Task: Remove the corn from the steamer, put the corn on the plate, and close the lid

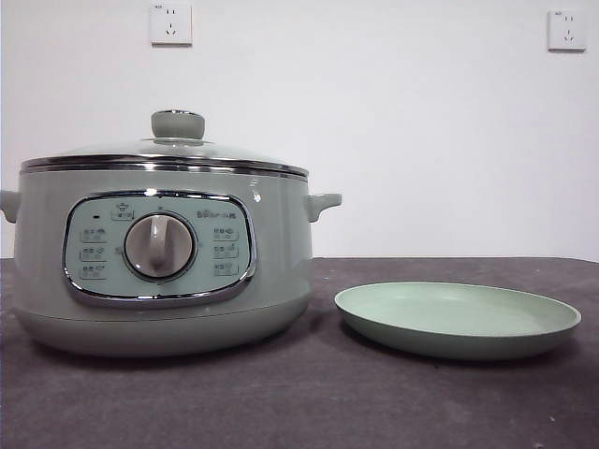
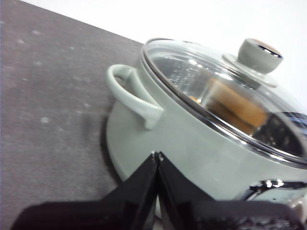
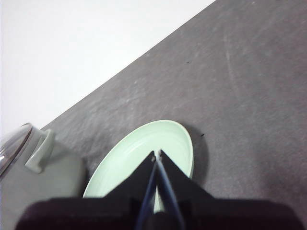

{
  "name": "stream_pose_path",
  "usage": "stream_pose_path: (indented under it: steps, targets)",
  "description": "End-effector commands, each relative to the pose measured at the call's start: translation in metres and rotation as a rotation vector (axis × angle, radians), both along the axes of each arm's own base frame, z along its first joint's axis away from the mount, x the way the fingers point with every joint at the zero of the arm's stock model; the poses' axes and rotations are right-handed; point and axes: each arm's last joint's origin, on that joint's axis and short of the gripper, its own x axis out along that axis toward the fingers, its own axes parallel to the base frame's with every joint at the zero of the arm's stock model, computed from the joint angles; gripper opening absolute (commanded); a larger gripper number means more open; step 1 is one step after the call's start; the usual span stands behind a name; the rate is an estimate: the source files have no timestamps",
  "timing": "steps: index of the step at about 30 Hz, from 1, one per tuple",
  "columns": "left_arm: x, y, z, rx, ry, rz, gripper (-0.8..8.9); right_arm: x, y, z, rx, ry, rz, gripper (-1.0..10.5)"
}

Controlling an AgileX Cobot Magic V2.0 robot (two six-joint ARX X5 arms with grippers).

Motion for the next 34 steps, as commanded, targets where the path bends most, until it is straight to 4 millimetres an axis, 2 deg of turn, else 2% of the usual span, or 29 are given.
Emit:
stream_pose_path:
  steps: [1,5,12,17,22,28,34]
  targets:
    - [-0.002,0.0,0.002,-0.02,0.028,-0.026,-0.07,-0.002,0.0,0.009,0.014,-0.01,0.007,-0.1]
    - [-0.007,0.0,0.018,-0.016,0.045,-0.025,-0.06,-0.005,0.001,0.028,0.017,0.006,0.033,-0.1]
    - [-0.014,0.001,0.057,-0.01,0.029,-0.024,-0.07,-0.002,0.003,0.079,-0.071,-0.016,0.118,-0.1]
    - [-0.011,0.0,0.085,0.066,0.028,-0.072,-0.07,0.008,0.006,0.116,-0.117,-0.031,0.212,-0.1]
    - [-0.002,-0.003,0.115,0.152,0.045,-0.15,-0.08,0.023,0.01,0.142,-0.146,-0.032,0.328,-0.1]
    - [0.018,-0.008,0.144,0.185,0.101,-0.296,-0.05,0.045,0.014,0.159,-0.212,0.028,0.48,0.0]
    - [0.039,-0.014,0.156,0.158,0.16,-0.435,0.01,0.064,0.017,0.154,-0.185,0.109,0.583,0.0]
